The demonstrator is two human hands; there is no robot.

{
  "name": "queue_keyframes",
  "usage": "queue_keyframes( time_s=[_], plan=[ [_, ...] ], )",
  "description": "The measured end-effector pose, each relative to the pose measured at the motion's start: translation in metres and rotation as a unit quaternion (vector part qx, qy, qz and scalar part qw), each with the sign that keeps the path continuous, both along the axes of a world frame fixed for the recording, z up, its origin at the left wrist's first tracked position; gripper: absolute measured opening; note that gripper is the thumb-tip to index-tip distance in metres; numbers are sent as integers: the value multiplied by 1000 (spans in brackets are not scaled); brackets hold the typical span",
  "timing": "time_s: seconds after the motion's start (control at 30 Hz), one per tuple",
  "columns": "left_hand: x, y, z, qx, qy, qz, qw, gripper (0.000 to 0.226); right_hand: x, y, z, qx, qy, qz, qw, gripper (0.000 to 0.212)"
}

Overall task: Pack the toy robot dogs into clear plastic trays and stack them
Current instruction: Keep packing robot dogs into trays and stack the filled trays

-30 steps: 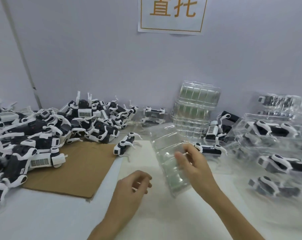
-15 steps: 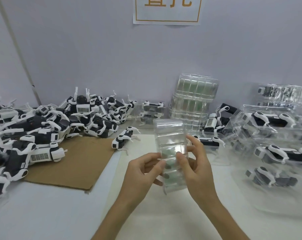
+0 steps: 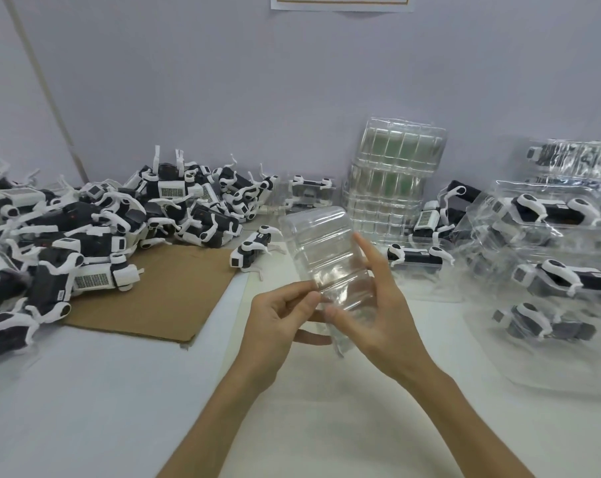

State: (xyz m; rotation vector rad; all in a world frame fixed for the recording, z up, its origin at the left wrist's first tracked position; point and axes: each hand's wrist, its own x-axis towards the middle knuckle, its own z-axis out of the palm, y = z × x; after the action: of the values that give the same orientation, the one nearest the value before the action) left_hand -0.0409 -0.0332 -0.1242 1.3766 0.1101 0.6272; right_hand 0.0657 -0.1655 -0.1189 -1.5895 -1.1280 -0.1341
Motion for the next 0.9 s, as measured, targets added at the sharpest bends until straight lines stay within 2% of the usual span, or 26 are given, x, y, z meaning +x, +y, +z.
queue_keyframes(
  time_s=[0.2,0.43,0.67,0.83,0.9],
  plan=[
    [2,0,-4,-50,19,-28,998,38,0,0,-1,4,7,3,1000,95],
    [2,0,-5,-84,34,-62,994,34,0,-1,1,18,19,11,1000,96],
    [2,-1,-3,-109,46,-92,989,40,2,-3,1,32,40,41,998,95],
    [1,-3,-2,-101,47,-90,990,37,3,-3,0,40,47,52,997,94],
    [1,-5,-3,-76,30,-44,996,24,2,-2,0,44,47,51,997,96]
  ],
)
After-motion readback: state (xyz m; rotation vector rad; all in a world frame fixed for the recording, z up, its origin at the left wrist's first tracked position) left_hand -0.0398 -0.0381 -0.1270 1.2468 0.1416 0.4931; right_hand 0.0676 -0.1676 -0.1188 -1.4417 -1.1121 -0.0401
